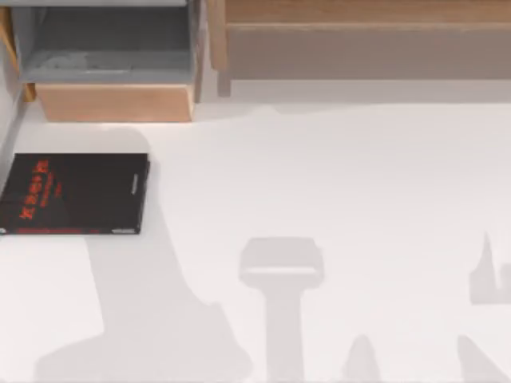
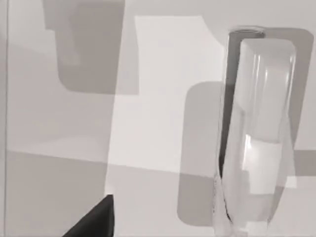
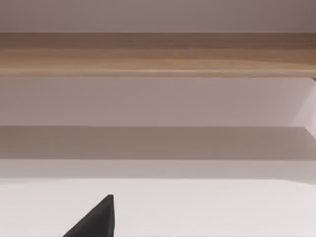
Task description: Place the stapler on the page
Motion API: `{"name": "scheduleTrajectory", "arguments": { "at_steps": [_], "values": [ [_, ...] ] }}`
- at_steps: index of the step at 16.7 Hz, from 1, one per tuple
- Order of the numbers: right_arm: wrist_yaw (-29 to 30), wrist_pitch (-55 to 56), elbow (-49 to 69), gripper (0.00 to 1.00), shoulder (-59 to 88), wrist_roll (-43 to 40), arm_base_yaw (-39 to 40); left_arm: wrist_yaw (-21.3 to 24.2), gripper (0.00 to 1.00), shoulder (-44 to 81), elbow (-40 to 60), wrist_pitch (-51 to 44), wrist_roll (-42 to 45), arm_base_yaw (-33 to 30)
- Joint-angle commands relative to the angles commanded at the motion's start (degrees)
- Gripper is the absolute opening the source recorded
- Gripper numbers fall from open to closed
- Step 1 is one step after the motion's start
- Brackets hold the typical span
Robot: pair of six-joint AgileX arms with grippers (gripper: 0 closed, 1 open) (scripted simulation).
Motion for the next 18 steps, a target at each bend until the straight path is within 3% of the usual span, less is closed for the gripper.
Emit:
{"name": "scheduleTrajectory", "arguments": {
  "at_steps": [9,18],
  "values": [
    [0.00,0.00,0.00,1.00,0.00,0.00,0.00,0.29,1.00,-15.48,-9.32,-5.38,4.39,4.19],
    [0.00,0.00,0.00,1.00,0.00,0.00,0.00,0.05,1.00,-2.80,-14.32,11.47,0.14,0.30]
  ]
}}
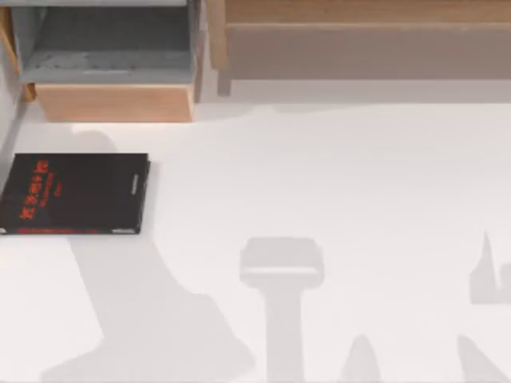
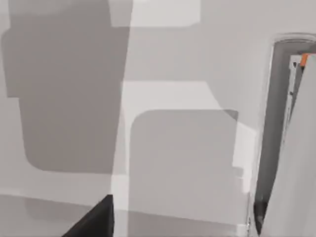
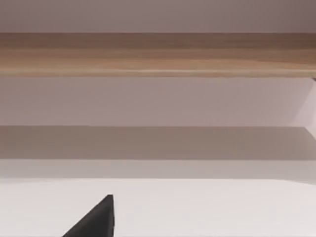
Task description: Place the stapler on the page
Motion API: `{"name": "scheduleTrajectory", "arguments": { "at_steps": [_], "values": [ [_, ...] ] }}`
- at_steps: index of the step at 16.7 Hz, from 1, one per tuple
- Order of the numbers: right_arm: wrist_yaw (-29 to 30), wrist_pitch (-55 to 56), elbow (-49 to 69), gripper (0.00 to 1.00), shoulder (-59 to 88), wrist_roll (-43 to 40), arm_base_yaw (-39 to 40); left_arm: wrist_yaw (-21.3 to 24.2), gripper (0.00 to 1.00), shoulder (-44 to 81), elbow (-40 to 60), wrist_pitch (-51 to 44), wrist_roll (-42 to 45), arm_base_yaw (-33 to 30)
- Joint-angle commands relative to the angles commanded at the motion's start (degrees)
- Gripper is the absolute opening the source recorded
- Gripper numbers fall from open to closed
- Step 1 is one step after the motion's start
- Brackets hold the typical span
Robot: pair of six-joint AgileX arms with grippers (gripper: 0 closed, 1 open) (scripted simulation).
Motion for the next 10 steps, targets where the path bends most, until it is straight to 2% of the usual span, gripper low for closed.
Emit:
{"name": "scheduleTrajectory", "arguments": {
  "at_steps": [6,10],
  "values": [
    [0.00,0.00,0.00,1.00,0.00,0.00,0.00,-0.02,1.00,1.32,0.20,1.33,-0.25,-0.51],
    [0.00,0.00,0.00,1.00,0.00,0.00,0.00,-0.02,0.70,1.32,0.20,1.33,-0.25,-0.51]
  ]
}}
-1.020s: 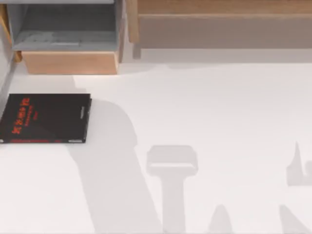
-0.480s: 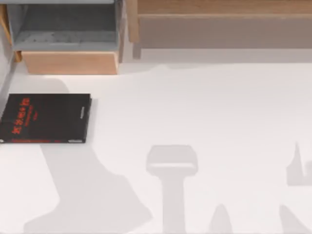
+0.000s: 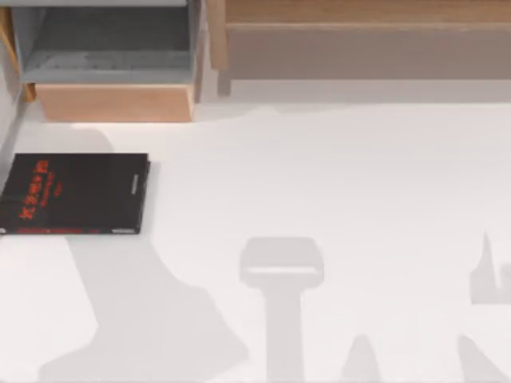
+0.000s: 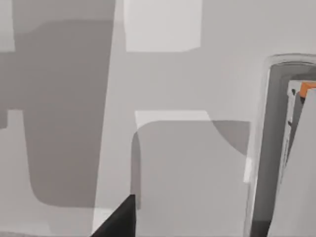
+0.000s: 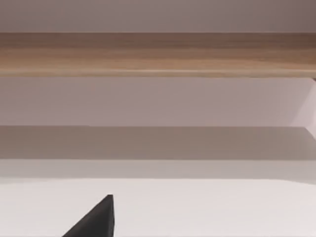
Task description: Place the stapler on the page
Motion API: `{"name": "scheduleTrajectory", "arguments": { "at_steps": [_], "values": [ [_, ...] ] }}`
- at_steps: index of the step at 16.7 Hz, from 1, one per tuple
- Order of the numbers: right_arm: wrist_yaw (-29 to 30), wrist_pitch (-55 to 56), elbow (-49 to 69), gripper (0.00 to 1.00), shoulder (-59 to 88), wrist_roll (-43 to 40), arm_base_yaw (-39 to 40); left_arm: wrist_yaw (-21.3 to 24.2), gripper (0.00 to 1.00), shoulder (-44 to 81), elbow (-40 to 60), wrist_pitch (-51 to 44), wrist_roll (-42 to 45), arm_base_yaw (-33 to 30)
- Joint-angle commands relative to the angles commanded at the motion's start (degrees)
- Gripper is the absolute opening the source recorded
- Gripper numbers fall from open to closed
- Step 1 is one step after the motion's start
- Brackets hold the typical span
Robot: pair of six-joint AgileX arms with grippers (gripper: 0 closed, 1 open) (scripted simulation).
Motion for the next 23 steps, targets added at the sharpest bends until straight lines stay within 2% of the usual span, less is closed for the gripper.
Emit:
{"name": "scheduleTrajectory", "arguments": {
  "at_steps": [9,23],
  "values": [
    [0.00,0.00,0.00,1.00,0.00,0.00,0.00,0.00,0.02,0.00,0.00,0.00,0.00,0.00],
    [0.00,0.00,0.00,1.00,0.00,0.00,0.00,0.08,0.00,-3.34,-0.65,-1.14,-0.71,0.65]
  ]
}}
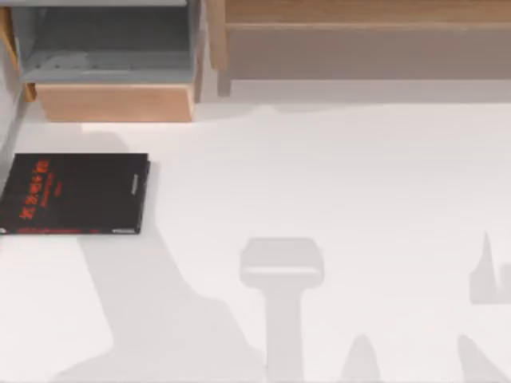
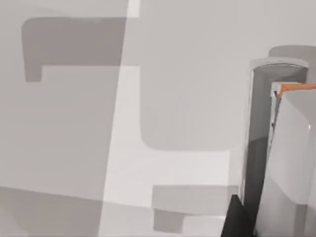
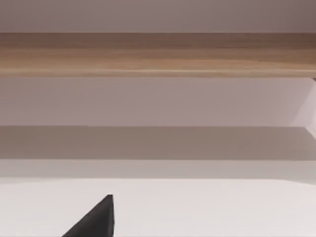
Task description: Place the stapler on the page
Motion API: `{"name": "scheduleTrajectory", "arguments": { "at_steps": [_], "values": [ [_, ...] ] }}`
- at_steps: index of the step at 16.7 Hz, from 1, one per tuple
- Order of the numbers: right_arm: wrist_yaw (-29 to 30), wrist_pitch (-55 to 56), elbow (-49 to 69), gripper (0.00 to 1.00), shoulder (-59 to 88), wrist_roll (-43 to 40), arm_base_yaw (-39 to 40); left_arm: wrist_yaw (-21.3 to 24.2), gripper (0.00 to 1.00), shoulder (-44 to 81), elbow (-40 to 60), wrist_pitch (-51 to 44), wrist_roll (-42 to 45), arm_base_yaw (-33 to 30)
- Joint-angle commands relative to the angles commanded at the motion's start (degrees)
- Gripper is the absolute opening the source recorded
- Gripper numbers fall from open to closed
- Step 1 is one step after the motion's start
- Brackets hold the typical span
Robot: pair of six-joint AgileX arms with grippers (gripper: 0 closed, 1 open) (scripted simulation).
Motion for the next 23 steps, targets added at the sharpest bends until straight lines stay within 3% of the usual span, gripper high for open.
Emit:
{"name": "scheduleTrajectory", "arguments": {
  "at_steps": [7,14,23],
  "values": [
    [0.00,0.00,0.00,1.00,0.00,0.00,0.00,-1.93,0.00,-12.89,-6.03,0.51,0.57,-2.65],
    [0.00,0.00,0.00,1.00,0.00,0.00,0.00,-4.25,0.00,-24.71,-19.80,5.49,-0.71,-14.57],
    [0.00,0.00,0.00,1.00,0.00,0.00,0.00,-4.35,0.00,-31.03,-40.21,13.07,-11.63,-24.80]
  ]
}}
